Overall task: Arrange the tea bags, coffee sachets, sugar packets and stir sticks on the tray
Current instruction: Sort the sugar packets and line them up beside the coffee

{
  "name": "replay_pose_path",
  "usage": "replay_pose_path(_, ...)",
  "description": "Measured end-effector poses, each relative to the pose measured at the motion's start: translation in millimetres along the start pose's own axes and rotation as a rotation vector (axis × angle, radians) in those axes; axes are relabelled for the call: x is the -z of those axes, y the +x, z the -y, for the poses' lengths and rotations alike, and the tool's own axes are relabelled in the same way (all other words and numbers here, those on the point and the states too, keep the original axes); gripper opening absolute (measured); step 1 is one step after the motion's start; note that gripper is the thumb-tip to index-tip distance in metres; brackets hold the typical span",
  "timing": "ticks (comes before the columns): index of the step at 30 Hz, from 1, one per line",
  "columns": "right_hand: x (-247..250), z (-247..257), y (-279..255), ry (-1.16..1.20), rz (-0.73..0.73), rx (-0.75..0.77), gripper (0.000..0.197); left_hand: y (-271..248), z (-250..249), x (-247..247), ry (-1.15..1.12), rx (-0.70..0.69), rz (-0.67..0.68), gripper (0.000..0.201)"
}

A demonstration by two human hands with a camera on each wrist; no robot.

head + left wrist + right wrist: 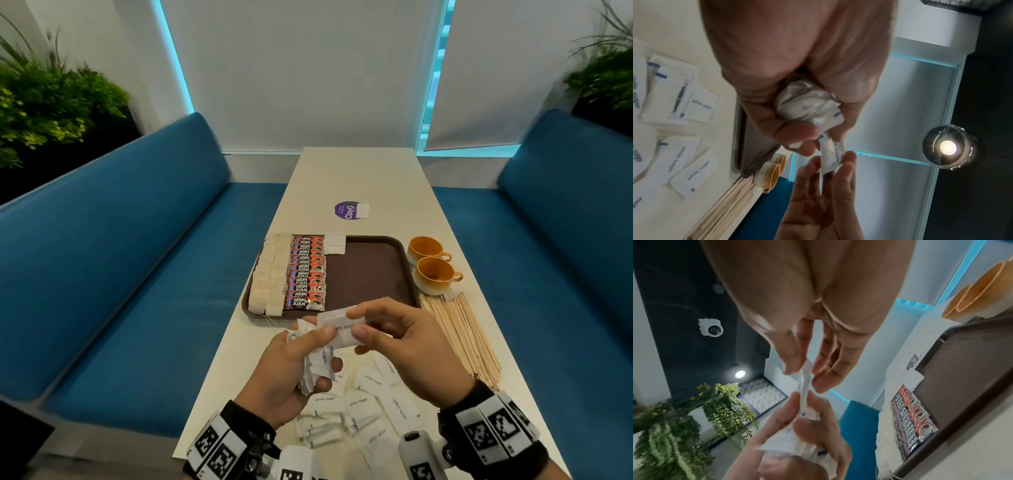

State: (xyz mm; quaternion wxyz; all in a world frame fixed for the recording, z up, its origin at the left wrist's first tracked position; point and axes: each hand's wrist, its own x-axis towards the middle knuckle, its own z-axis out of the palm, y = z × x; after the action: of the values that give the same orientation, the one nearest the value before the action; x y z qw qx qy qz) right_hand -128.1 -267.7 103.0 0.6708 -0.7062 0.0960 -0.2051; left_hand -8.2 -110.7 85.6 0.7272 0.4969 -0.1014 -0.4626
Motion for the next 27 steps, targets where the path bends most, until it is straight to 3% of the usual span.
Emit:
replay_pose_path(3,-2,-4,2,-0.032,-0.036,-0.012,0.021,3,1,0,-0.009,0.001,-0.047,0.057)
replay_pose_path(9,5,-6,8,-0.045,-0.070,-0.053,0.024,7,-4,3,-0.041,0.006,-0.097,0.032)
replay_pose_path(13,8,-6,12,-0.014,-0.051,-0.102,0.026,13,-3,9,0.026,-0.009,-0.115,0.050)
replay_pose_path(22,3,-21,30,0.002,-0.020,-0.188,0.028,29,0,15,0.025,-0.040,-0.187,0.017)
replay_pose_path(27,6,-27,52,-0.021,-0.071,-0.218,0.022,44,-4,27,-0.115,0.040,-0.241,0.046)
